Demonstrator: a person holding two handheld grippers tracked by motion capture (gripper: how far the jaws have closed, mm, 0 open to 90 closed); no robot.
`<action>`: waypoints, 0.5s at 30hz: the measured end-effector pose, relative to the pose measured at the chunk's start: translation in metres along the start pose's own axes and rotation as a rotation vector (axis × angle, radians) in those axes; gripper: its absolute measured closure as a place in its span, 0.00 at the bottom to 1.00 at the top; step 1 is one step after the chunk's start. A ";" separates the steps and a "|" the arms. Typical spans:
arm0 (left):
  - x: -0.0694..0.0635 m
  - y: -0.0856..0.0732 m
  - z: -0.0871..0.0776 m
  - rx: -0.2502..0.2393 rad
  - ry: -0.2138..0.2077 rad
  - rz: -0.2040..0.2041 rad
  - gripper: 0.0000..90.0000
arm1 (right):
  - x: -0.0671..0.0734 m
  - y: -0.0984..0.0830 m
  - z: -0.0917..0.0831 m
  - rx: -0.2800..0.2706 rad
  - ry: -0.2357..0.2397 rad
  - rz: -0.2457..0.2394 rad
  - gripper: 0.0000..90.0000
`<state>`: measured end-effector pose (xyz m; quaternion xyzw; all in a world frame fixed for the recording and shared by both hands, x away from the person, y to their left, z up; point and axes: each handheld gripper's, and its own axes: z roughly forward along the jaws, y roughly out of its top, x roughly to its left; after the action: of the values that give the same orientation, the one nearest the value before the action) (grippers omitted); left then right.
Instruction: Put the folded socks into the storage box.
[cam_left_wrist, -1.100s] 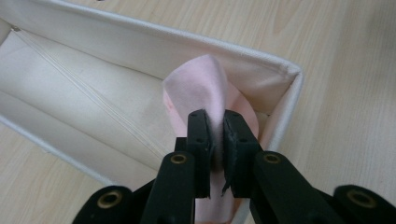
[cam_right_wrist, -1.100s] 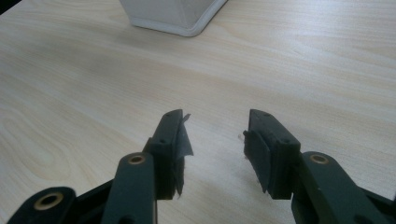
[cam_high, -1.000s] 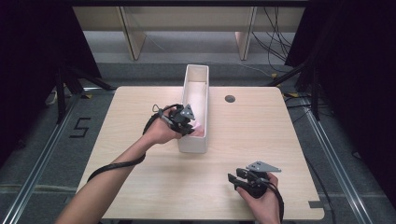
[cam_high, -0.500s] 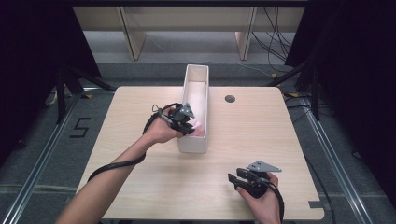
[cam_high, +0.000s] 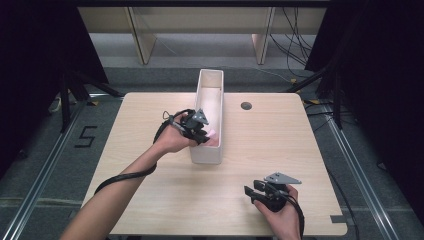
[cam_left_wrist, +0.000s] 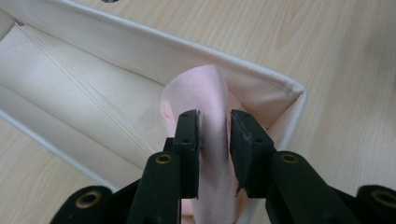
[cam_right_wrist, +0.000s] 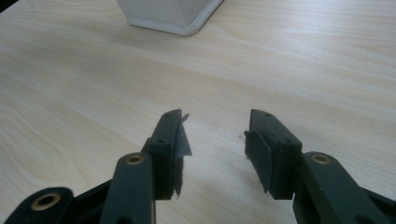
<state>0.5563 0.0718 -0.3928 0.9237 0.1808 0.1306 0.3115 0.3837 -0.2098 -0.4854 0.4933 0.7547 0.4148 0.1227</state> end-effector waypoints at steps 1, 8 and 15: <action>0.000 0.000 0.000 -0.002 0.000 -0.002 0.79 | 0.000 0.000 0.000 0.005 -0.002 -0.001 0.62; 0.001 0.003 -0.002 -0.018 -0.012 -0.017 0.76 | 0.000 0.000 0.000 0.005 -0.001 0.000 0.62; 0.000 0.009 -0.007 -0.060 -0.005 -0.030 0.76 | 0.001 -0.001 0.001 0.001 0.015 0.006 0.62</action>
<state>0.5557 0.0687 -0.3812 0.9115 0.1900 0.1290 0.3413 0.3839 -0.2088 -0.4864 0.4925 0.7544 0.4183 0.1156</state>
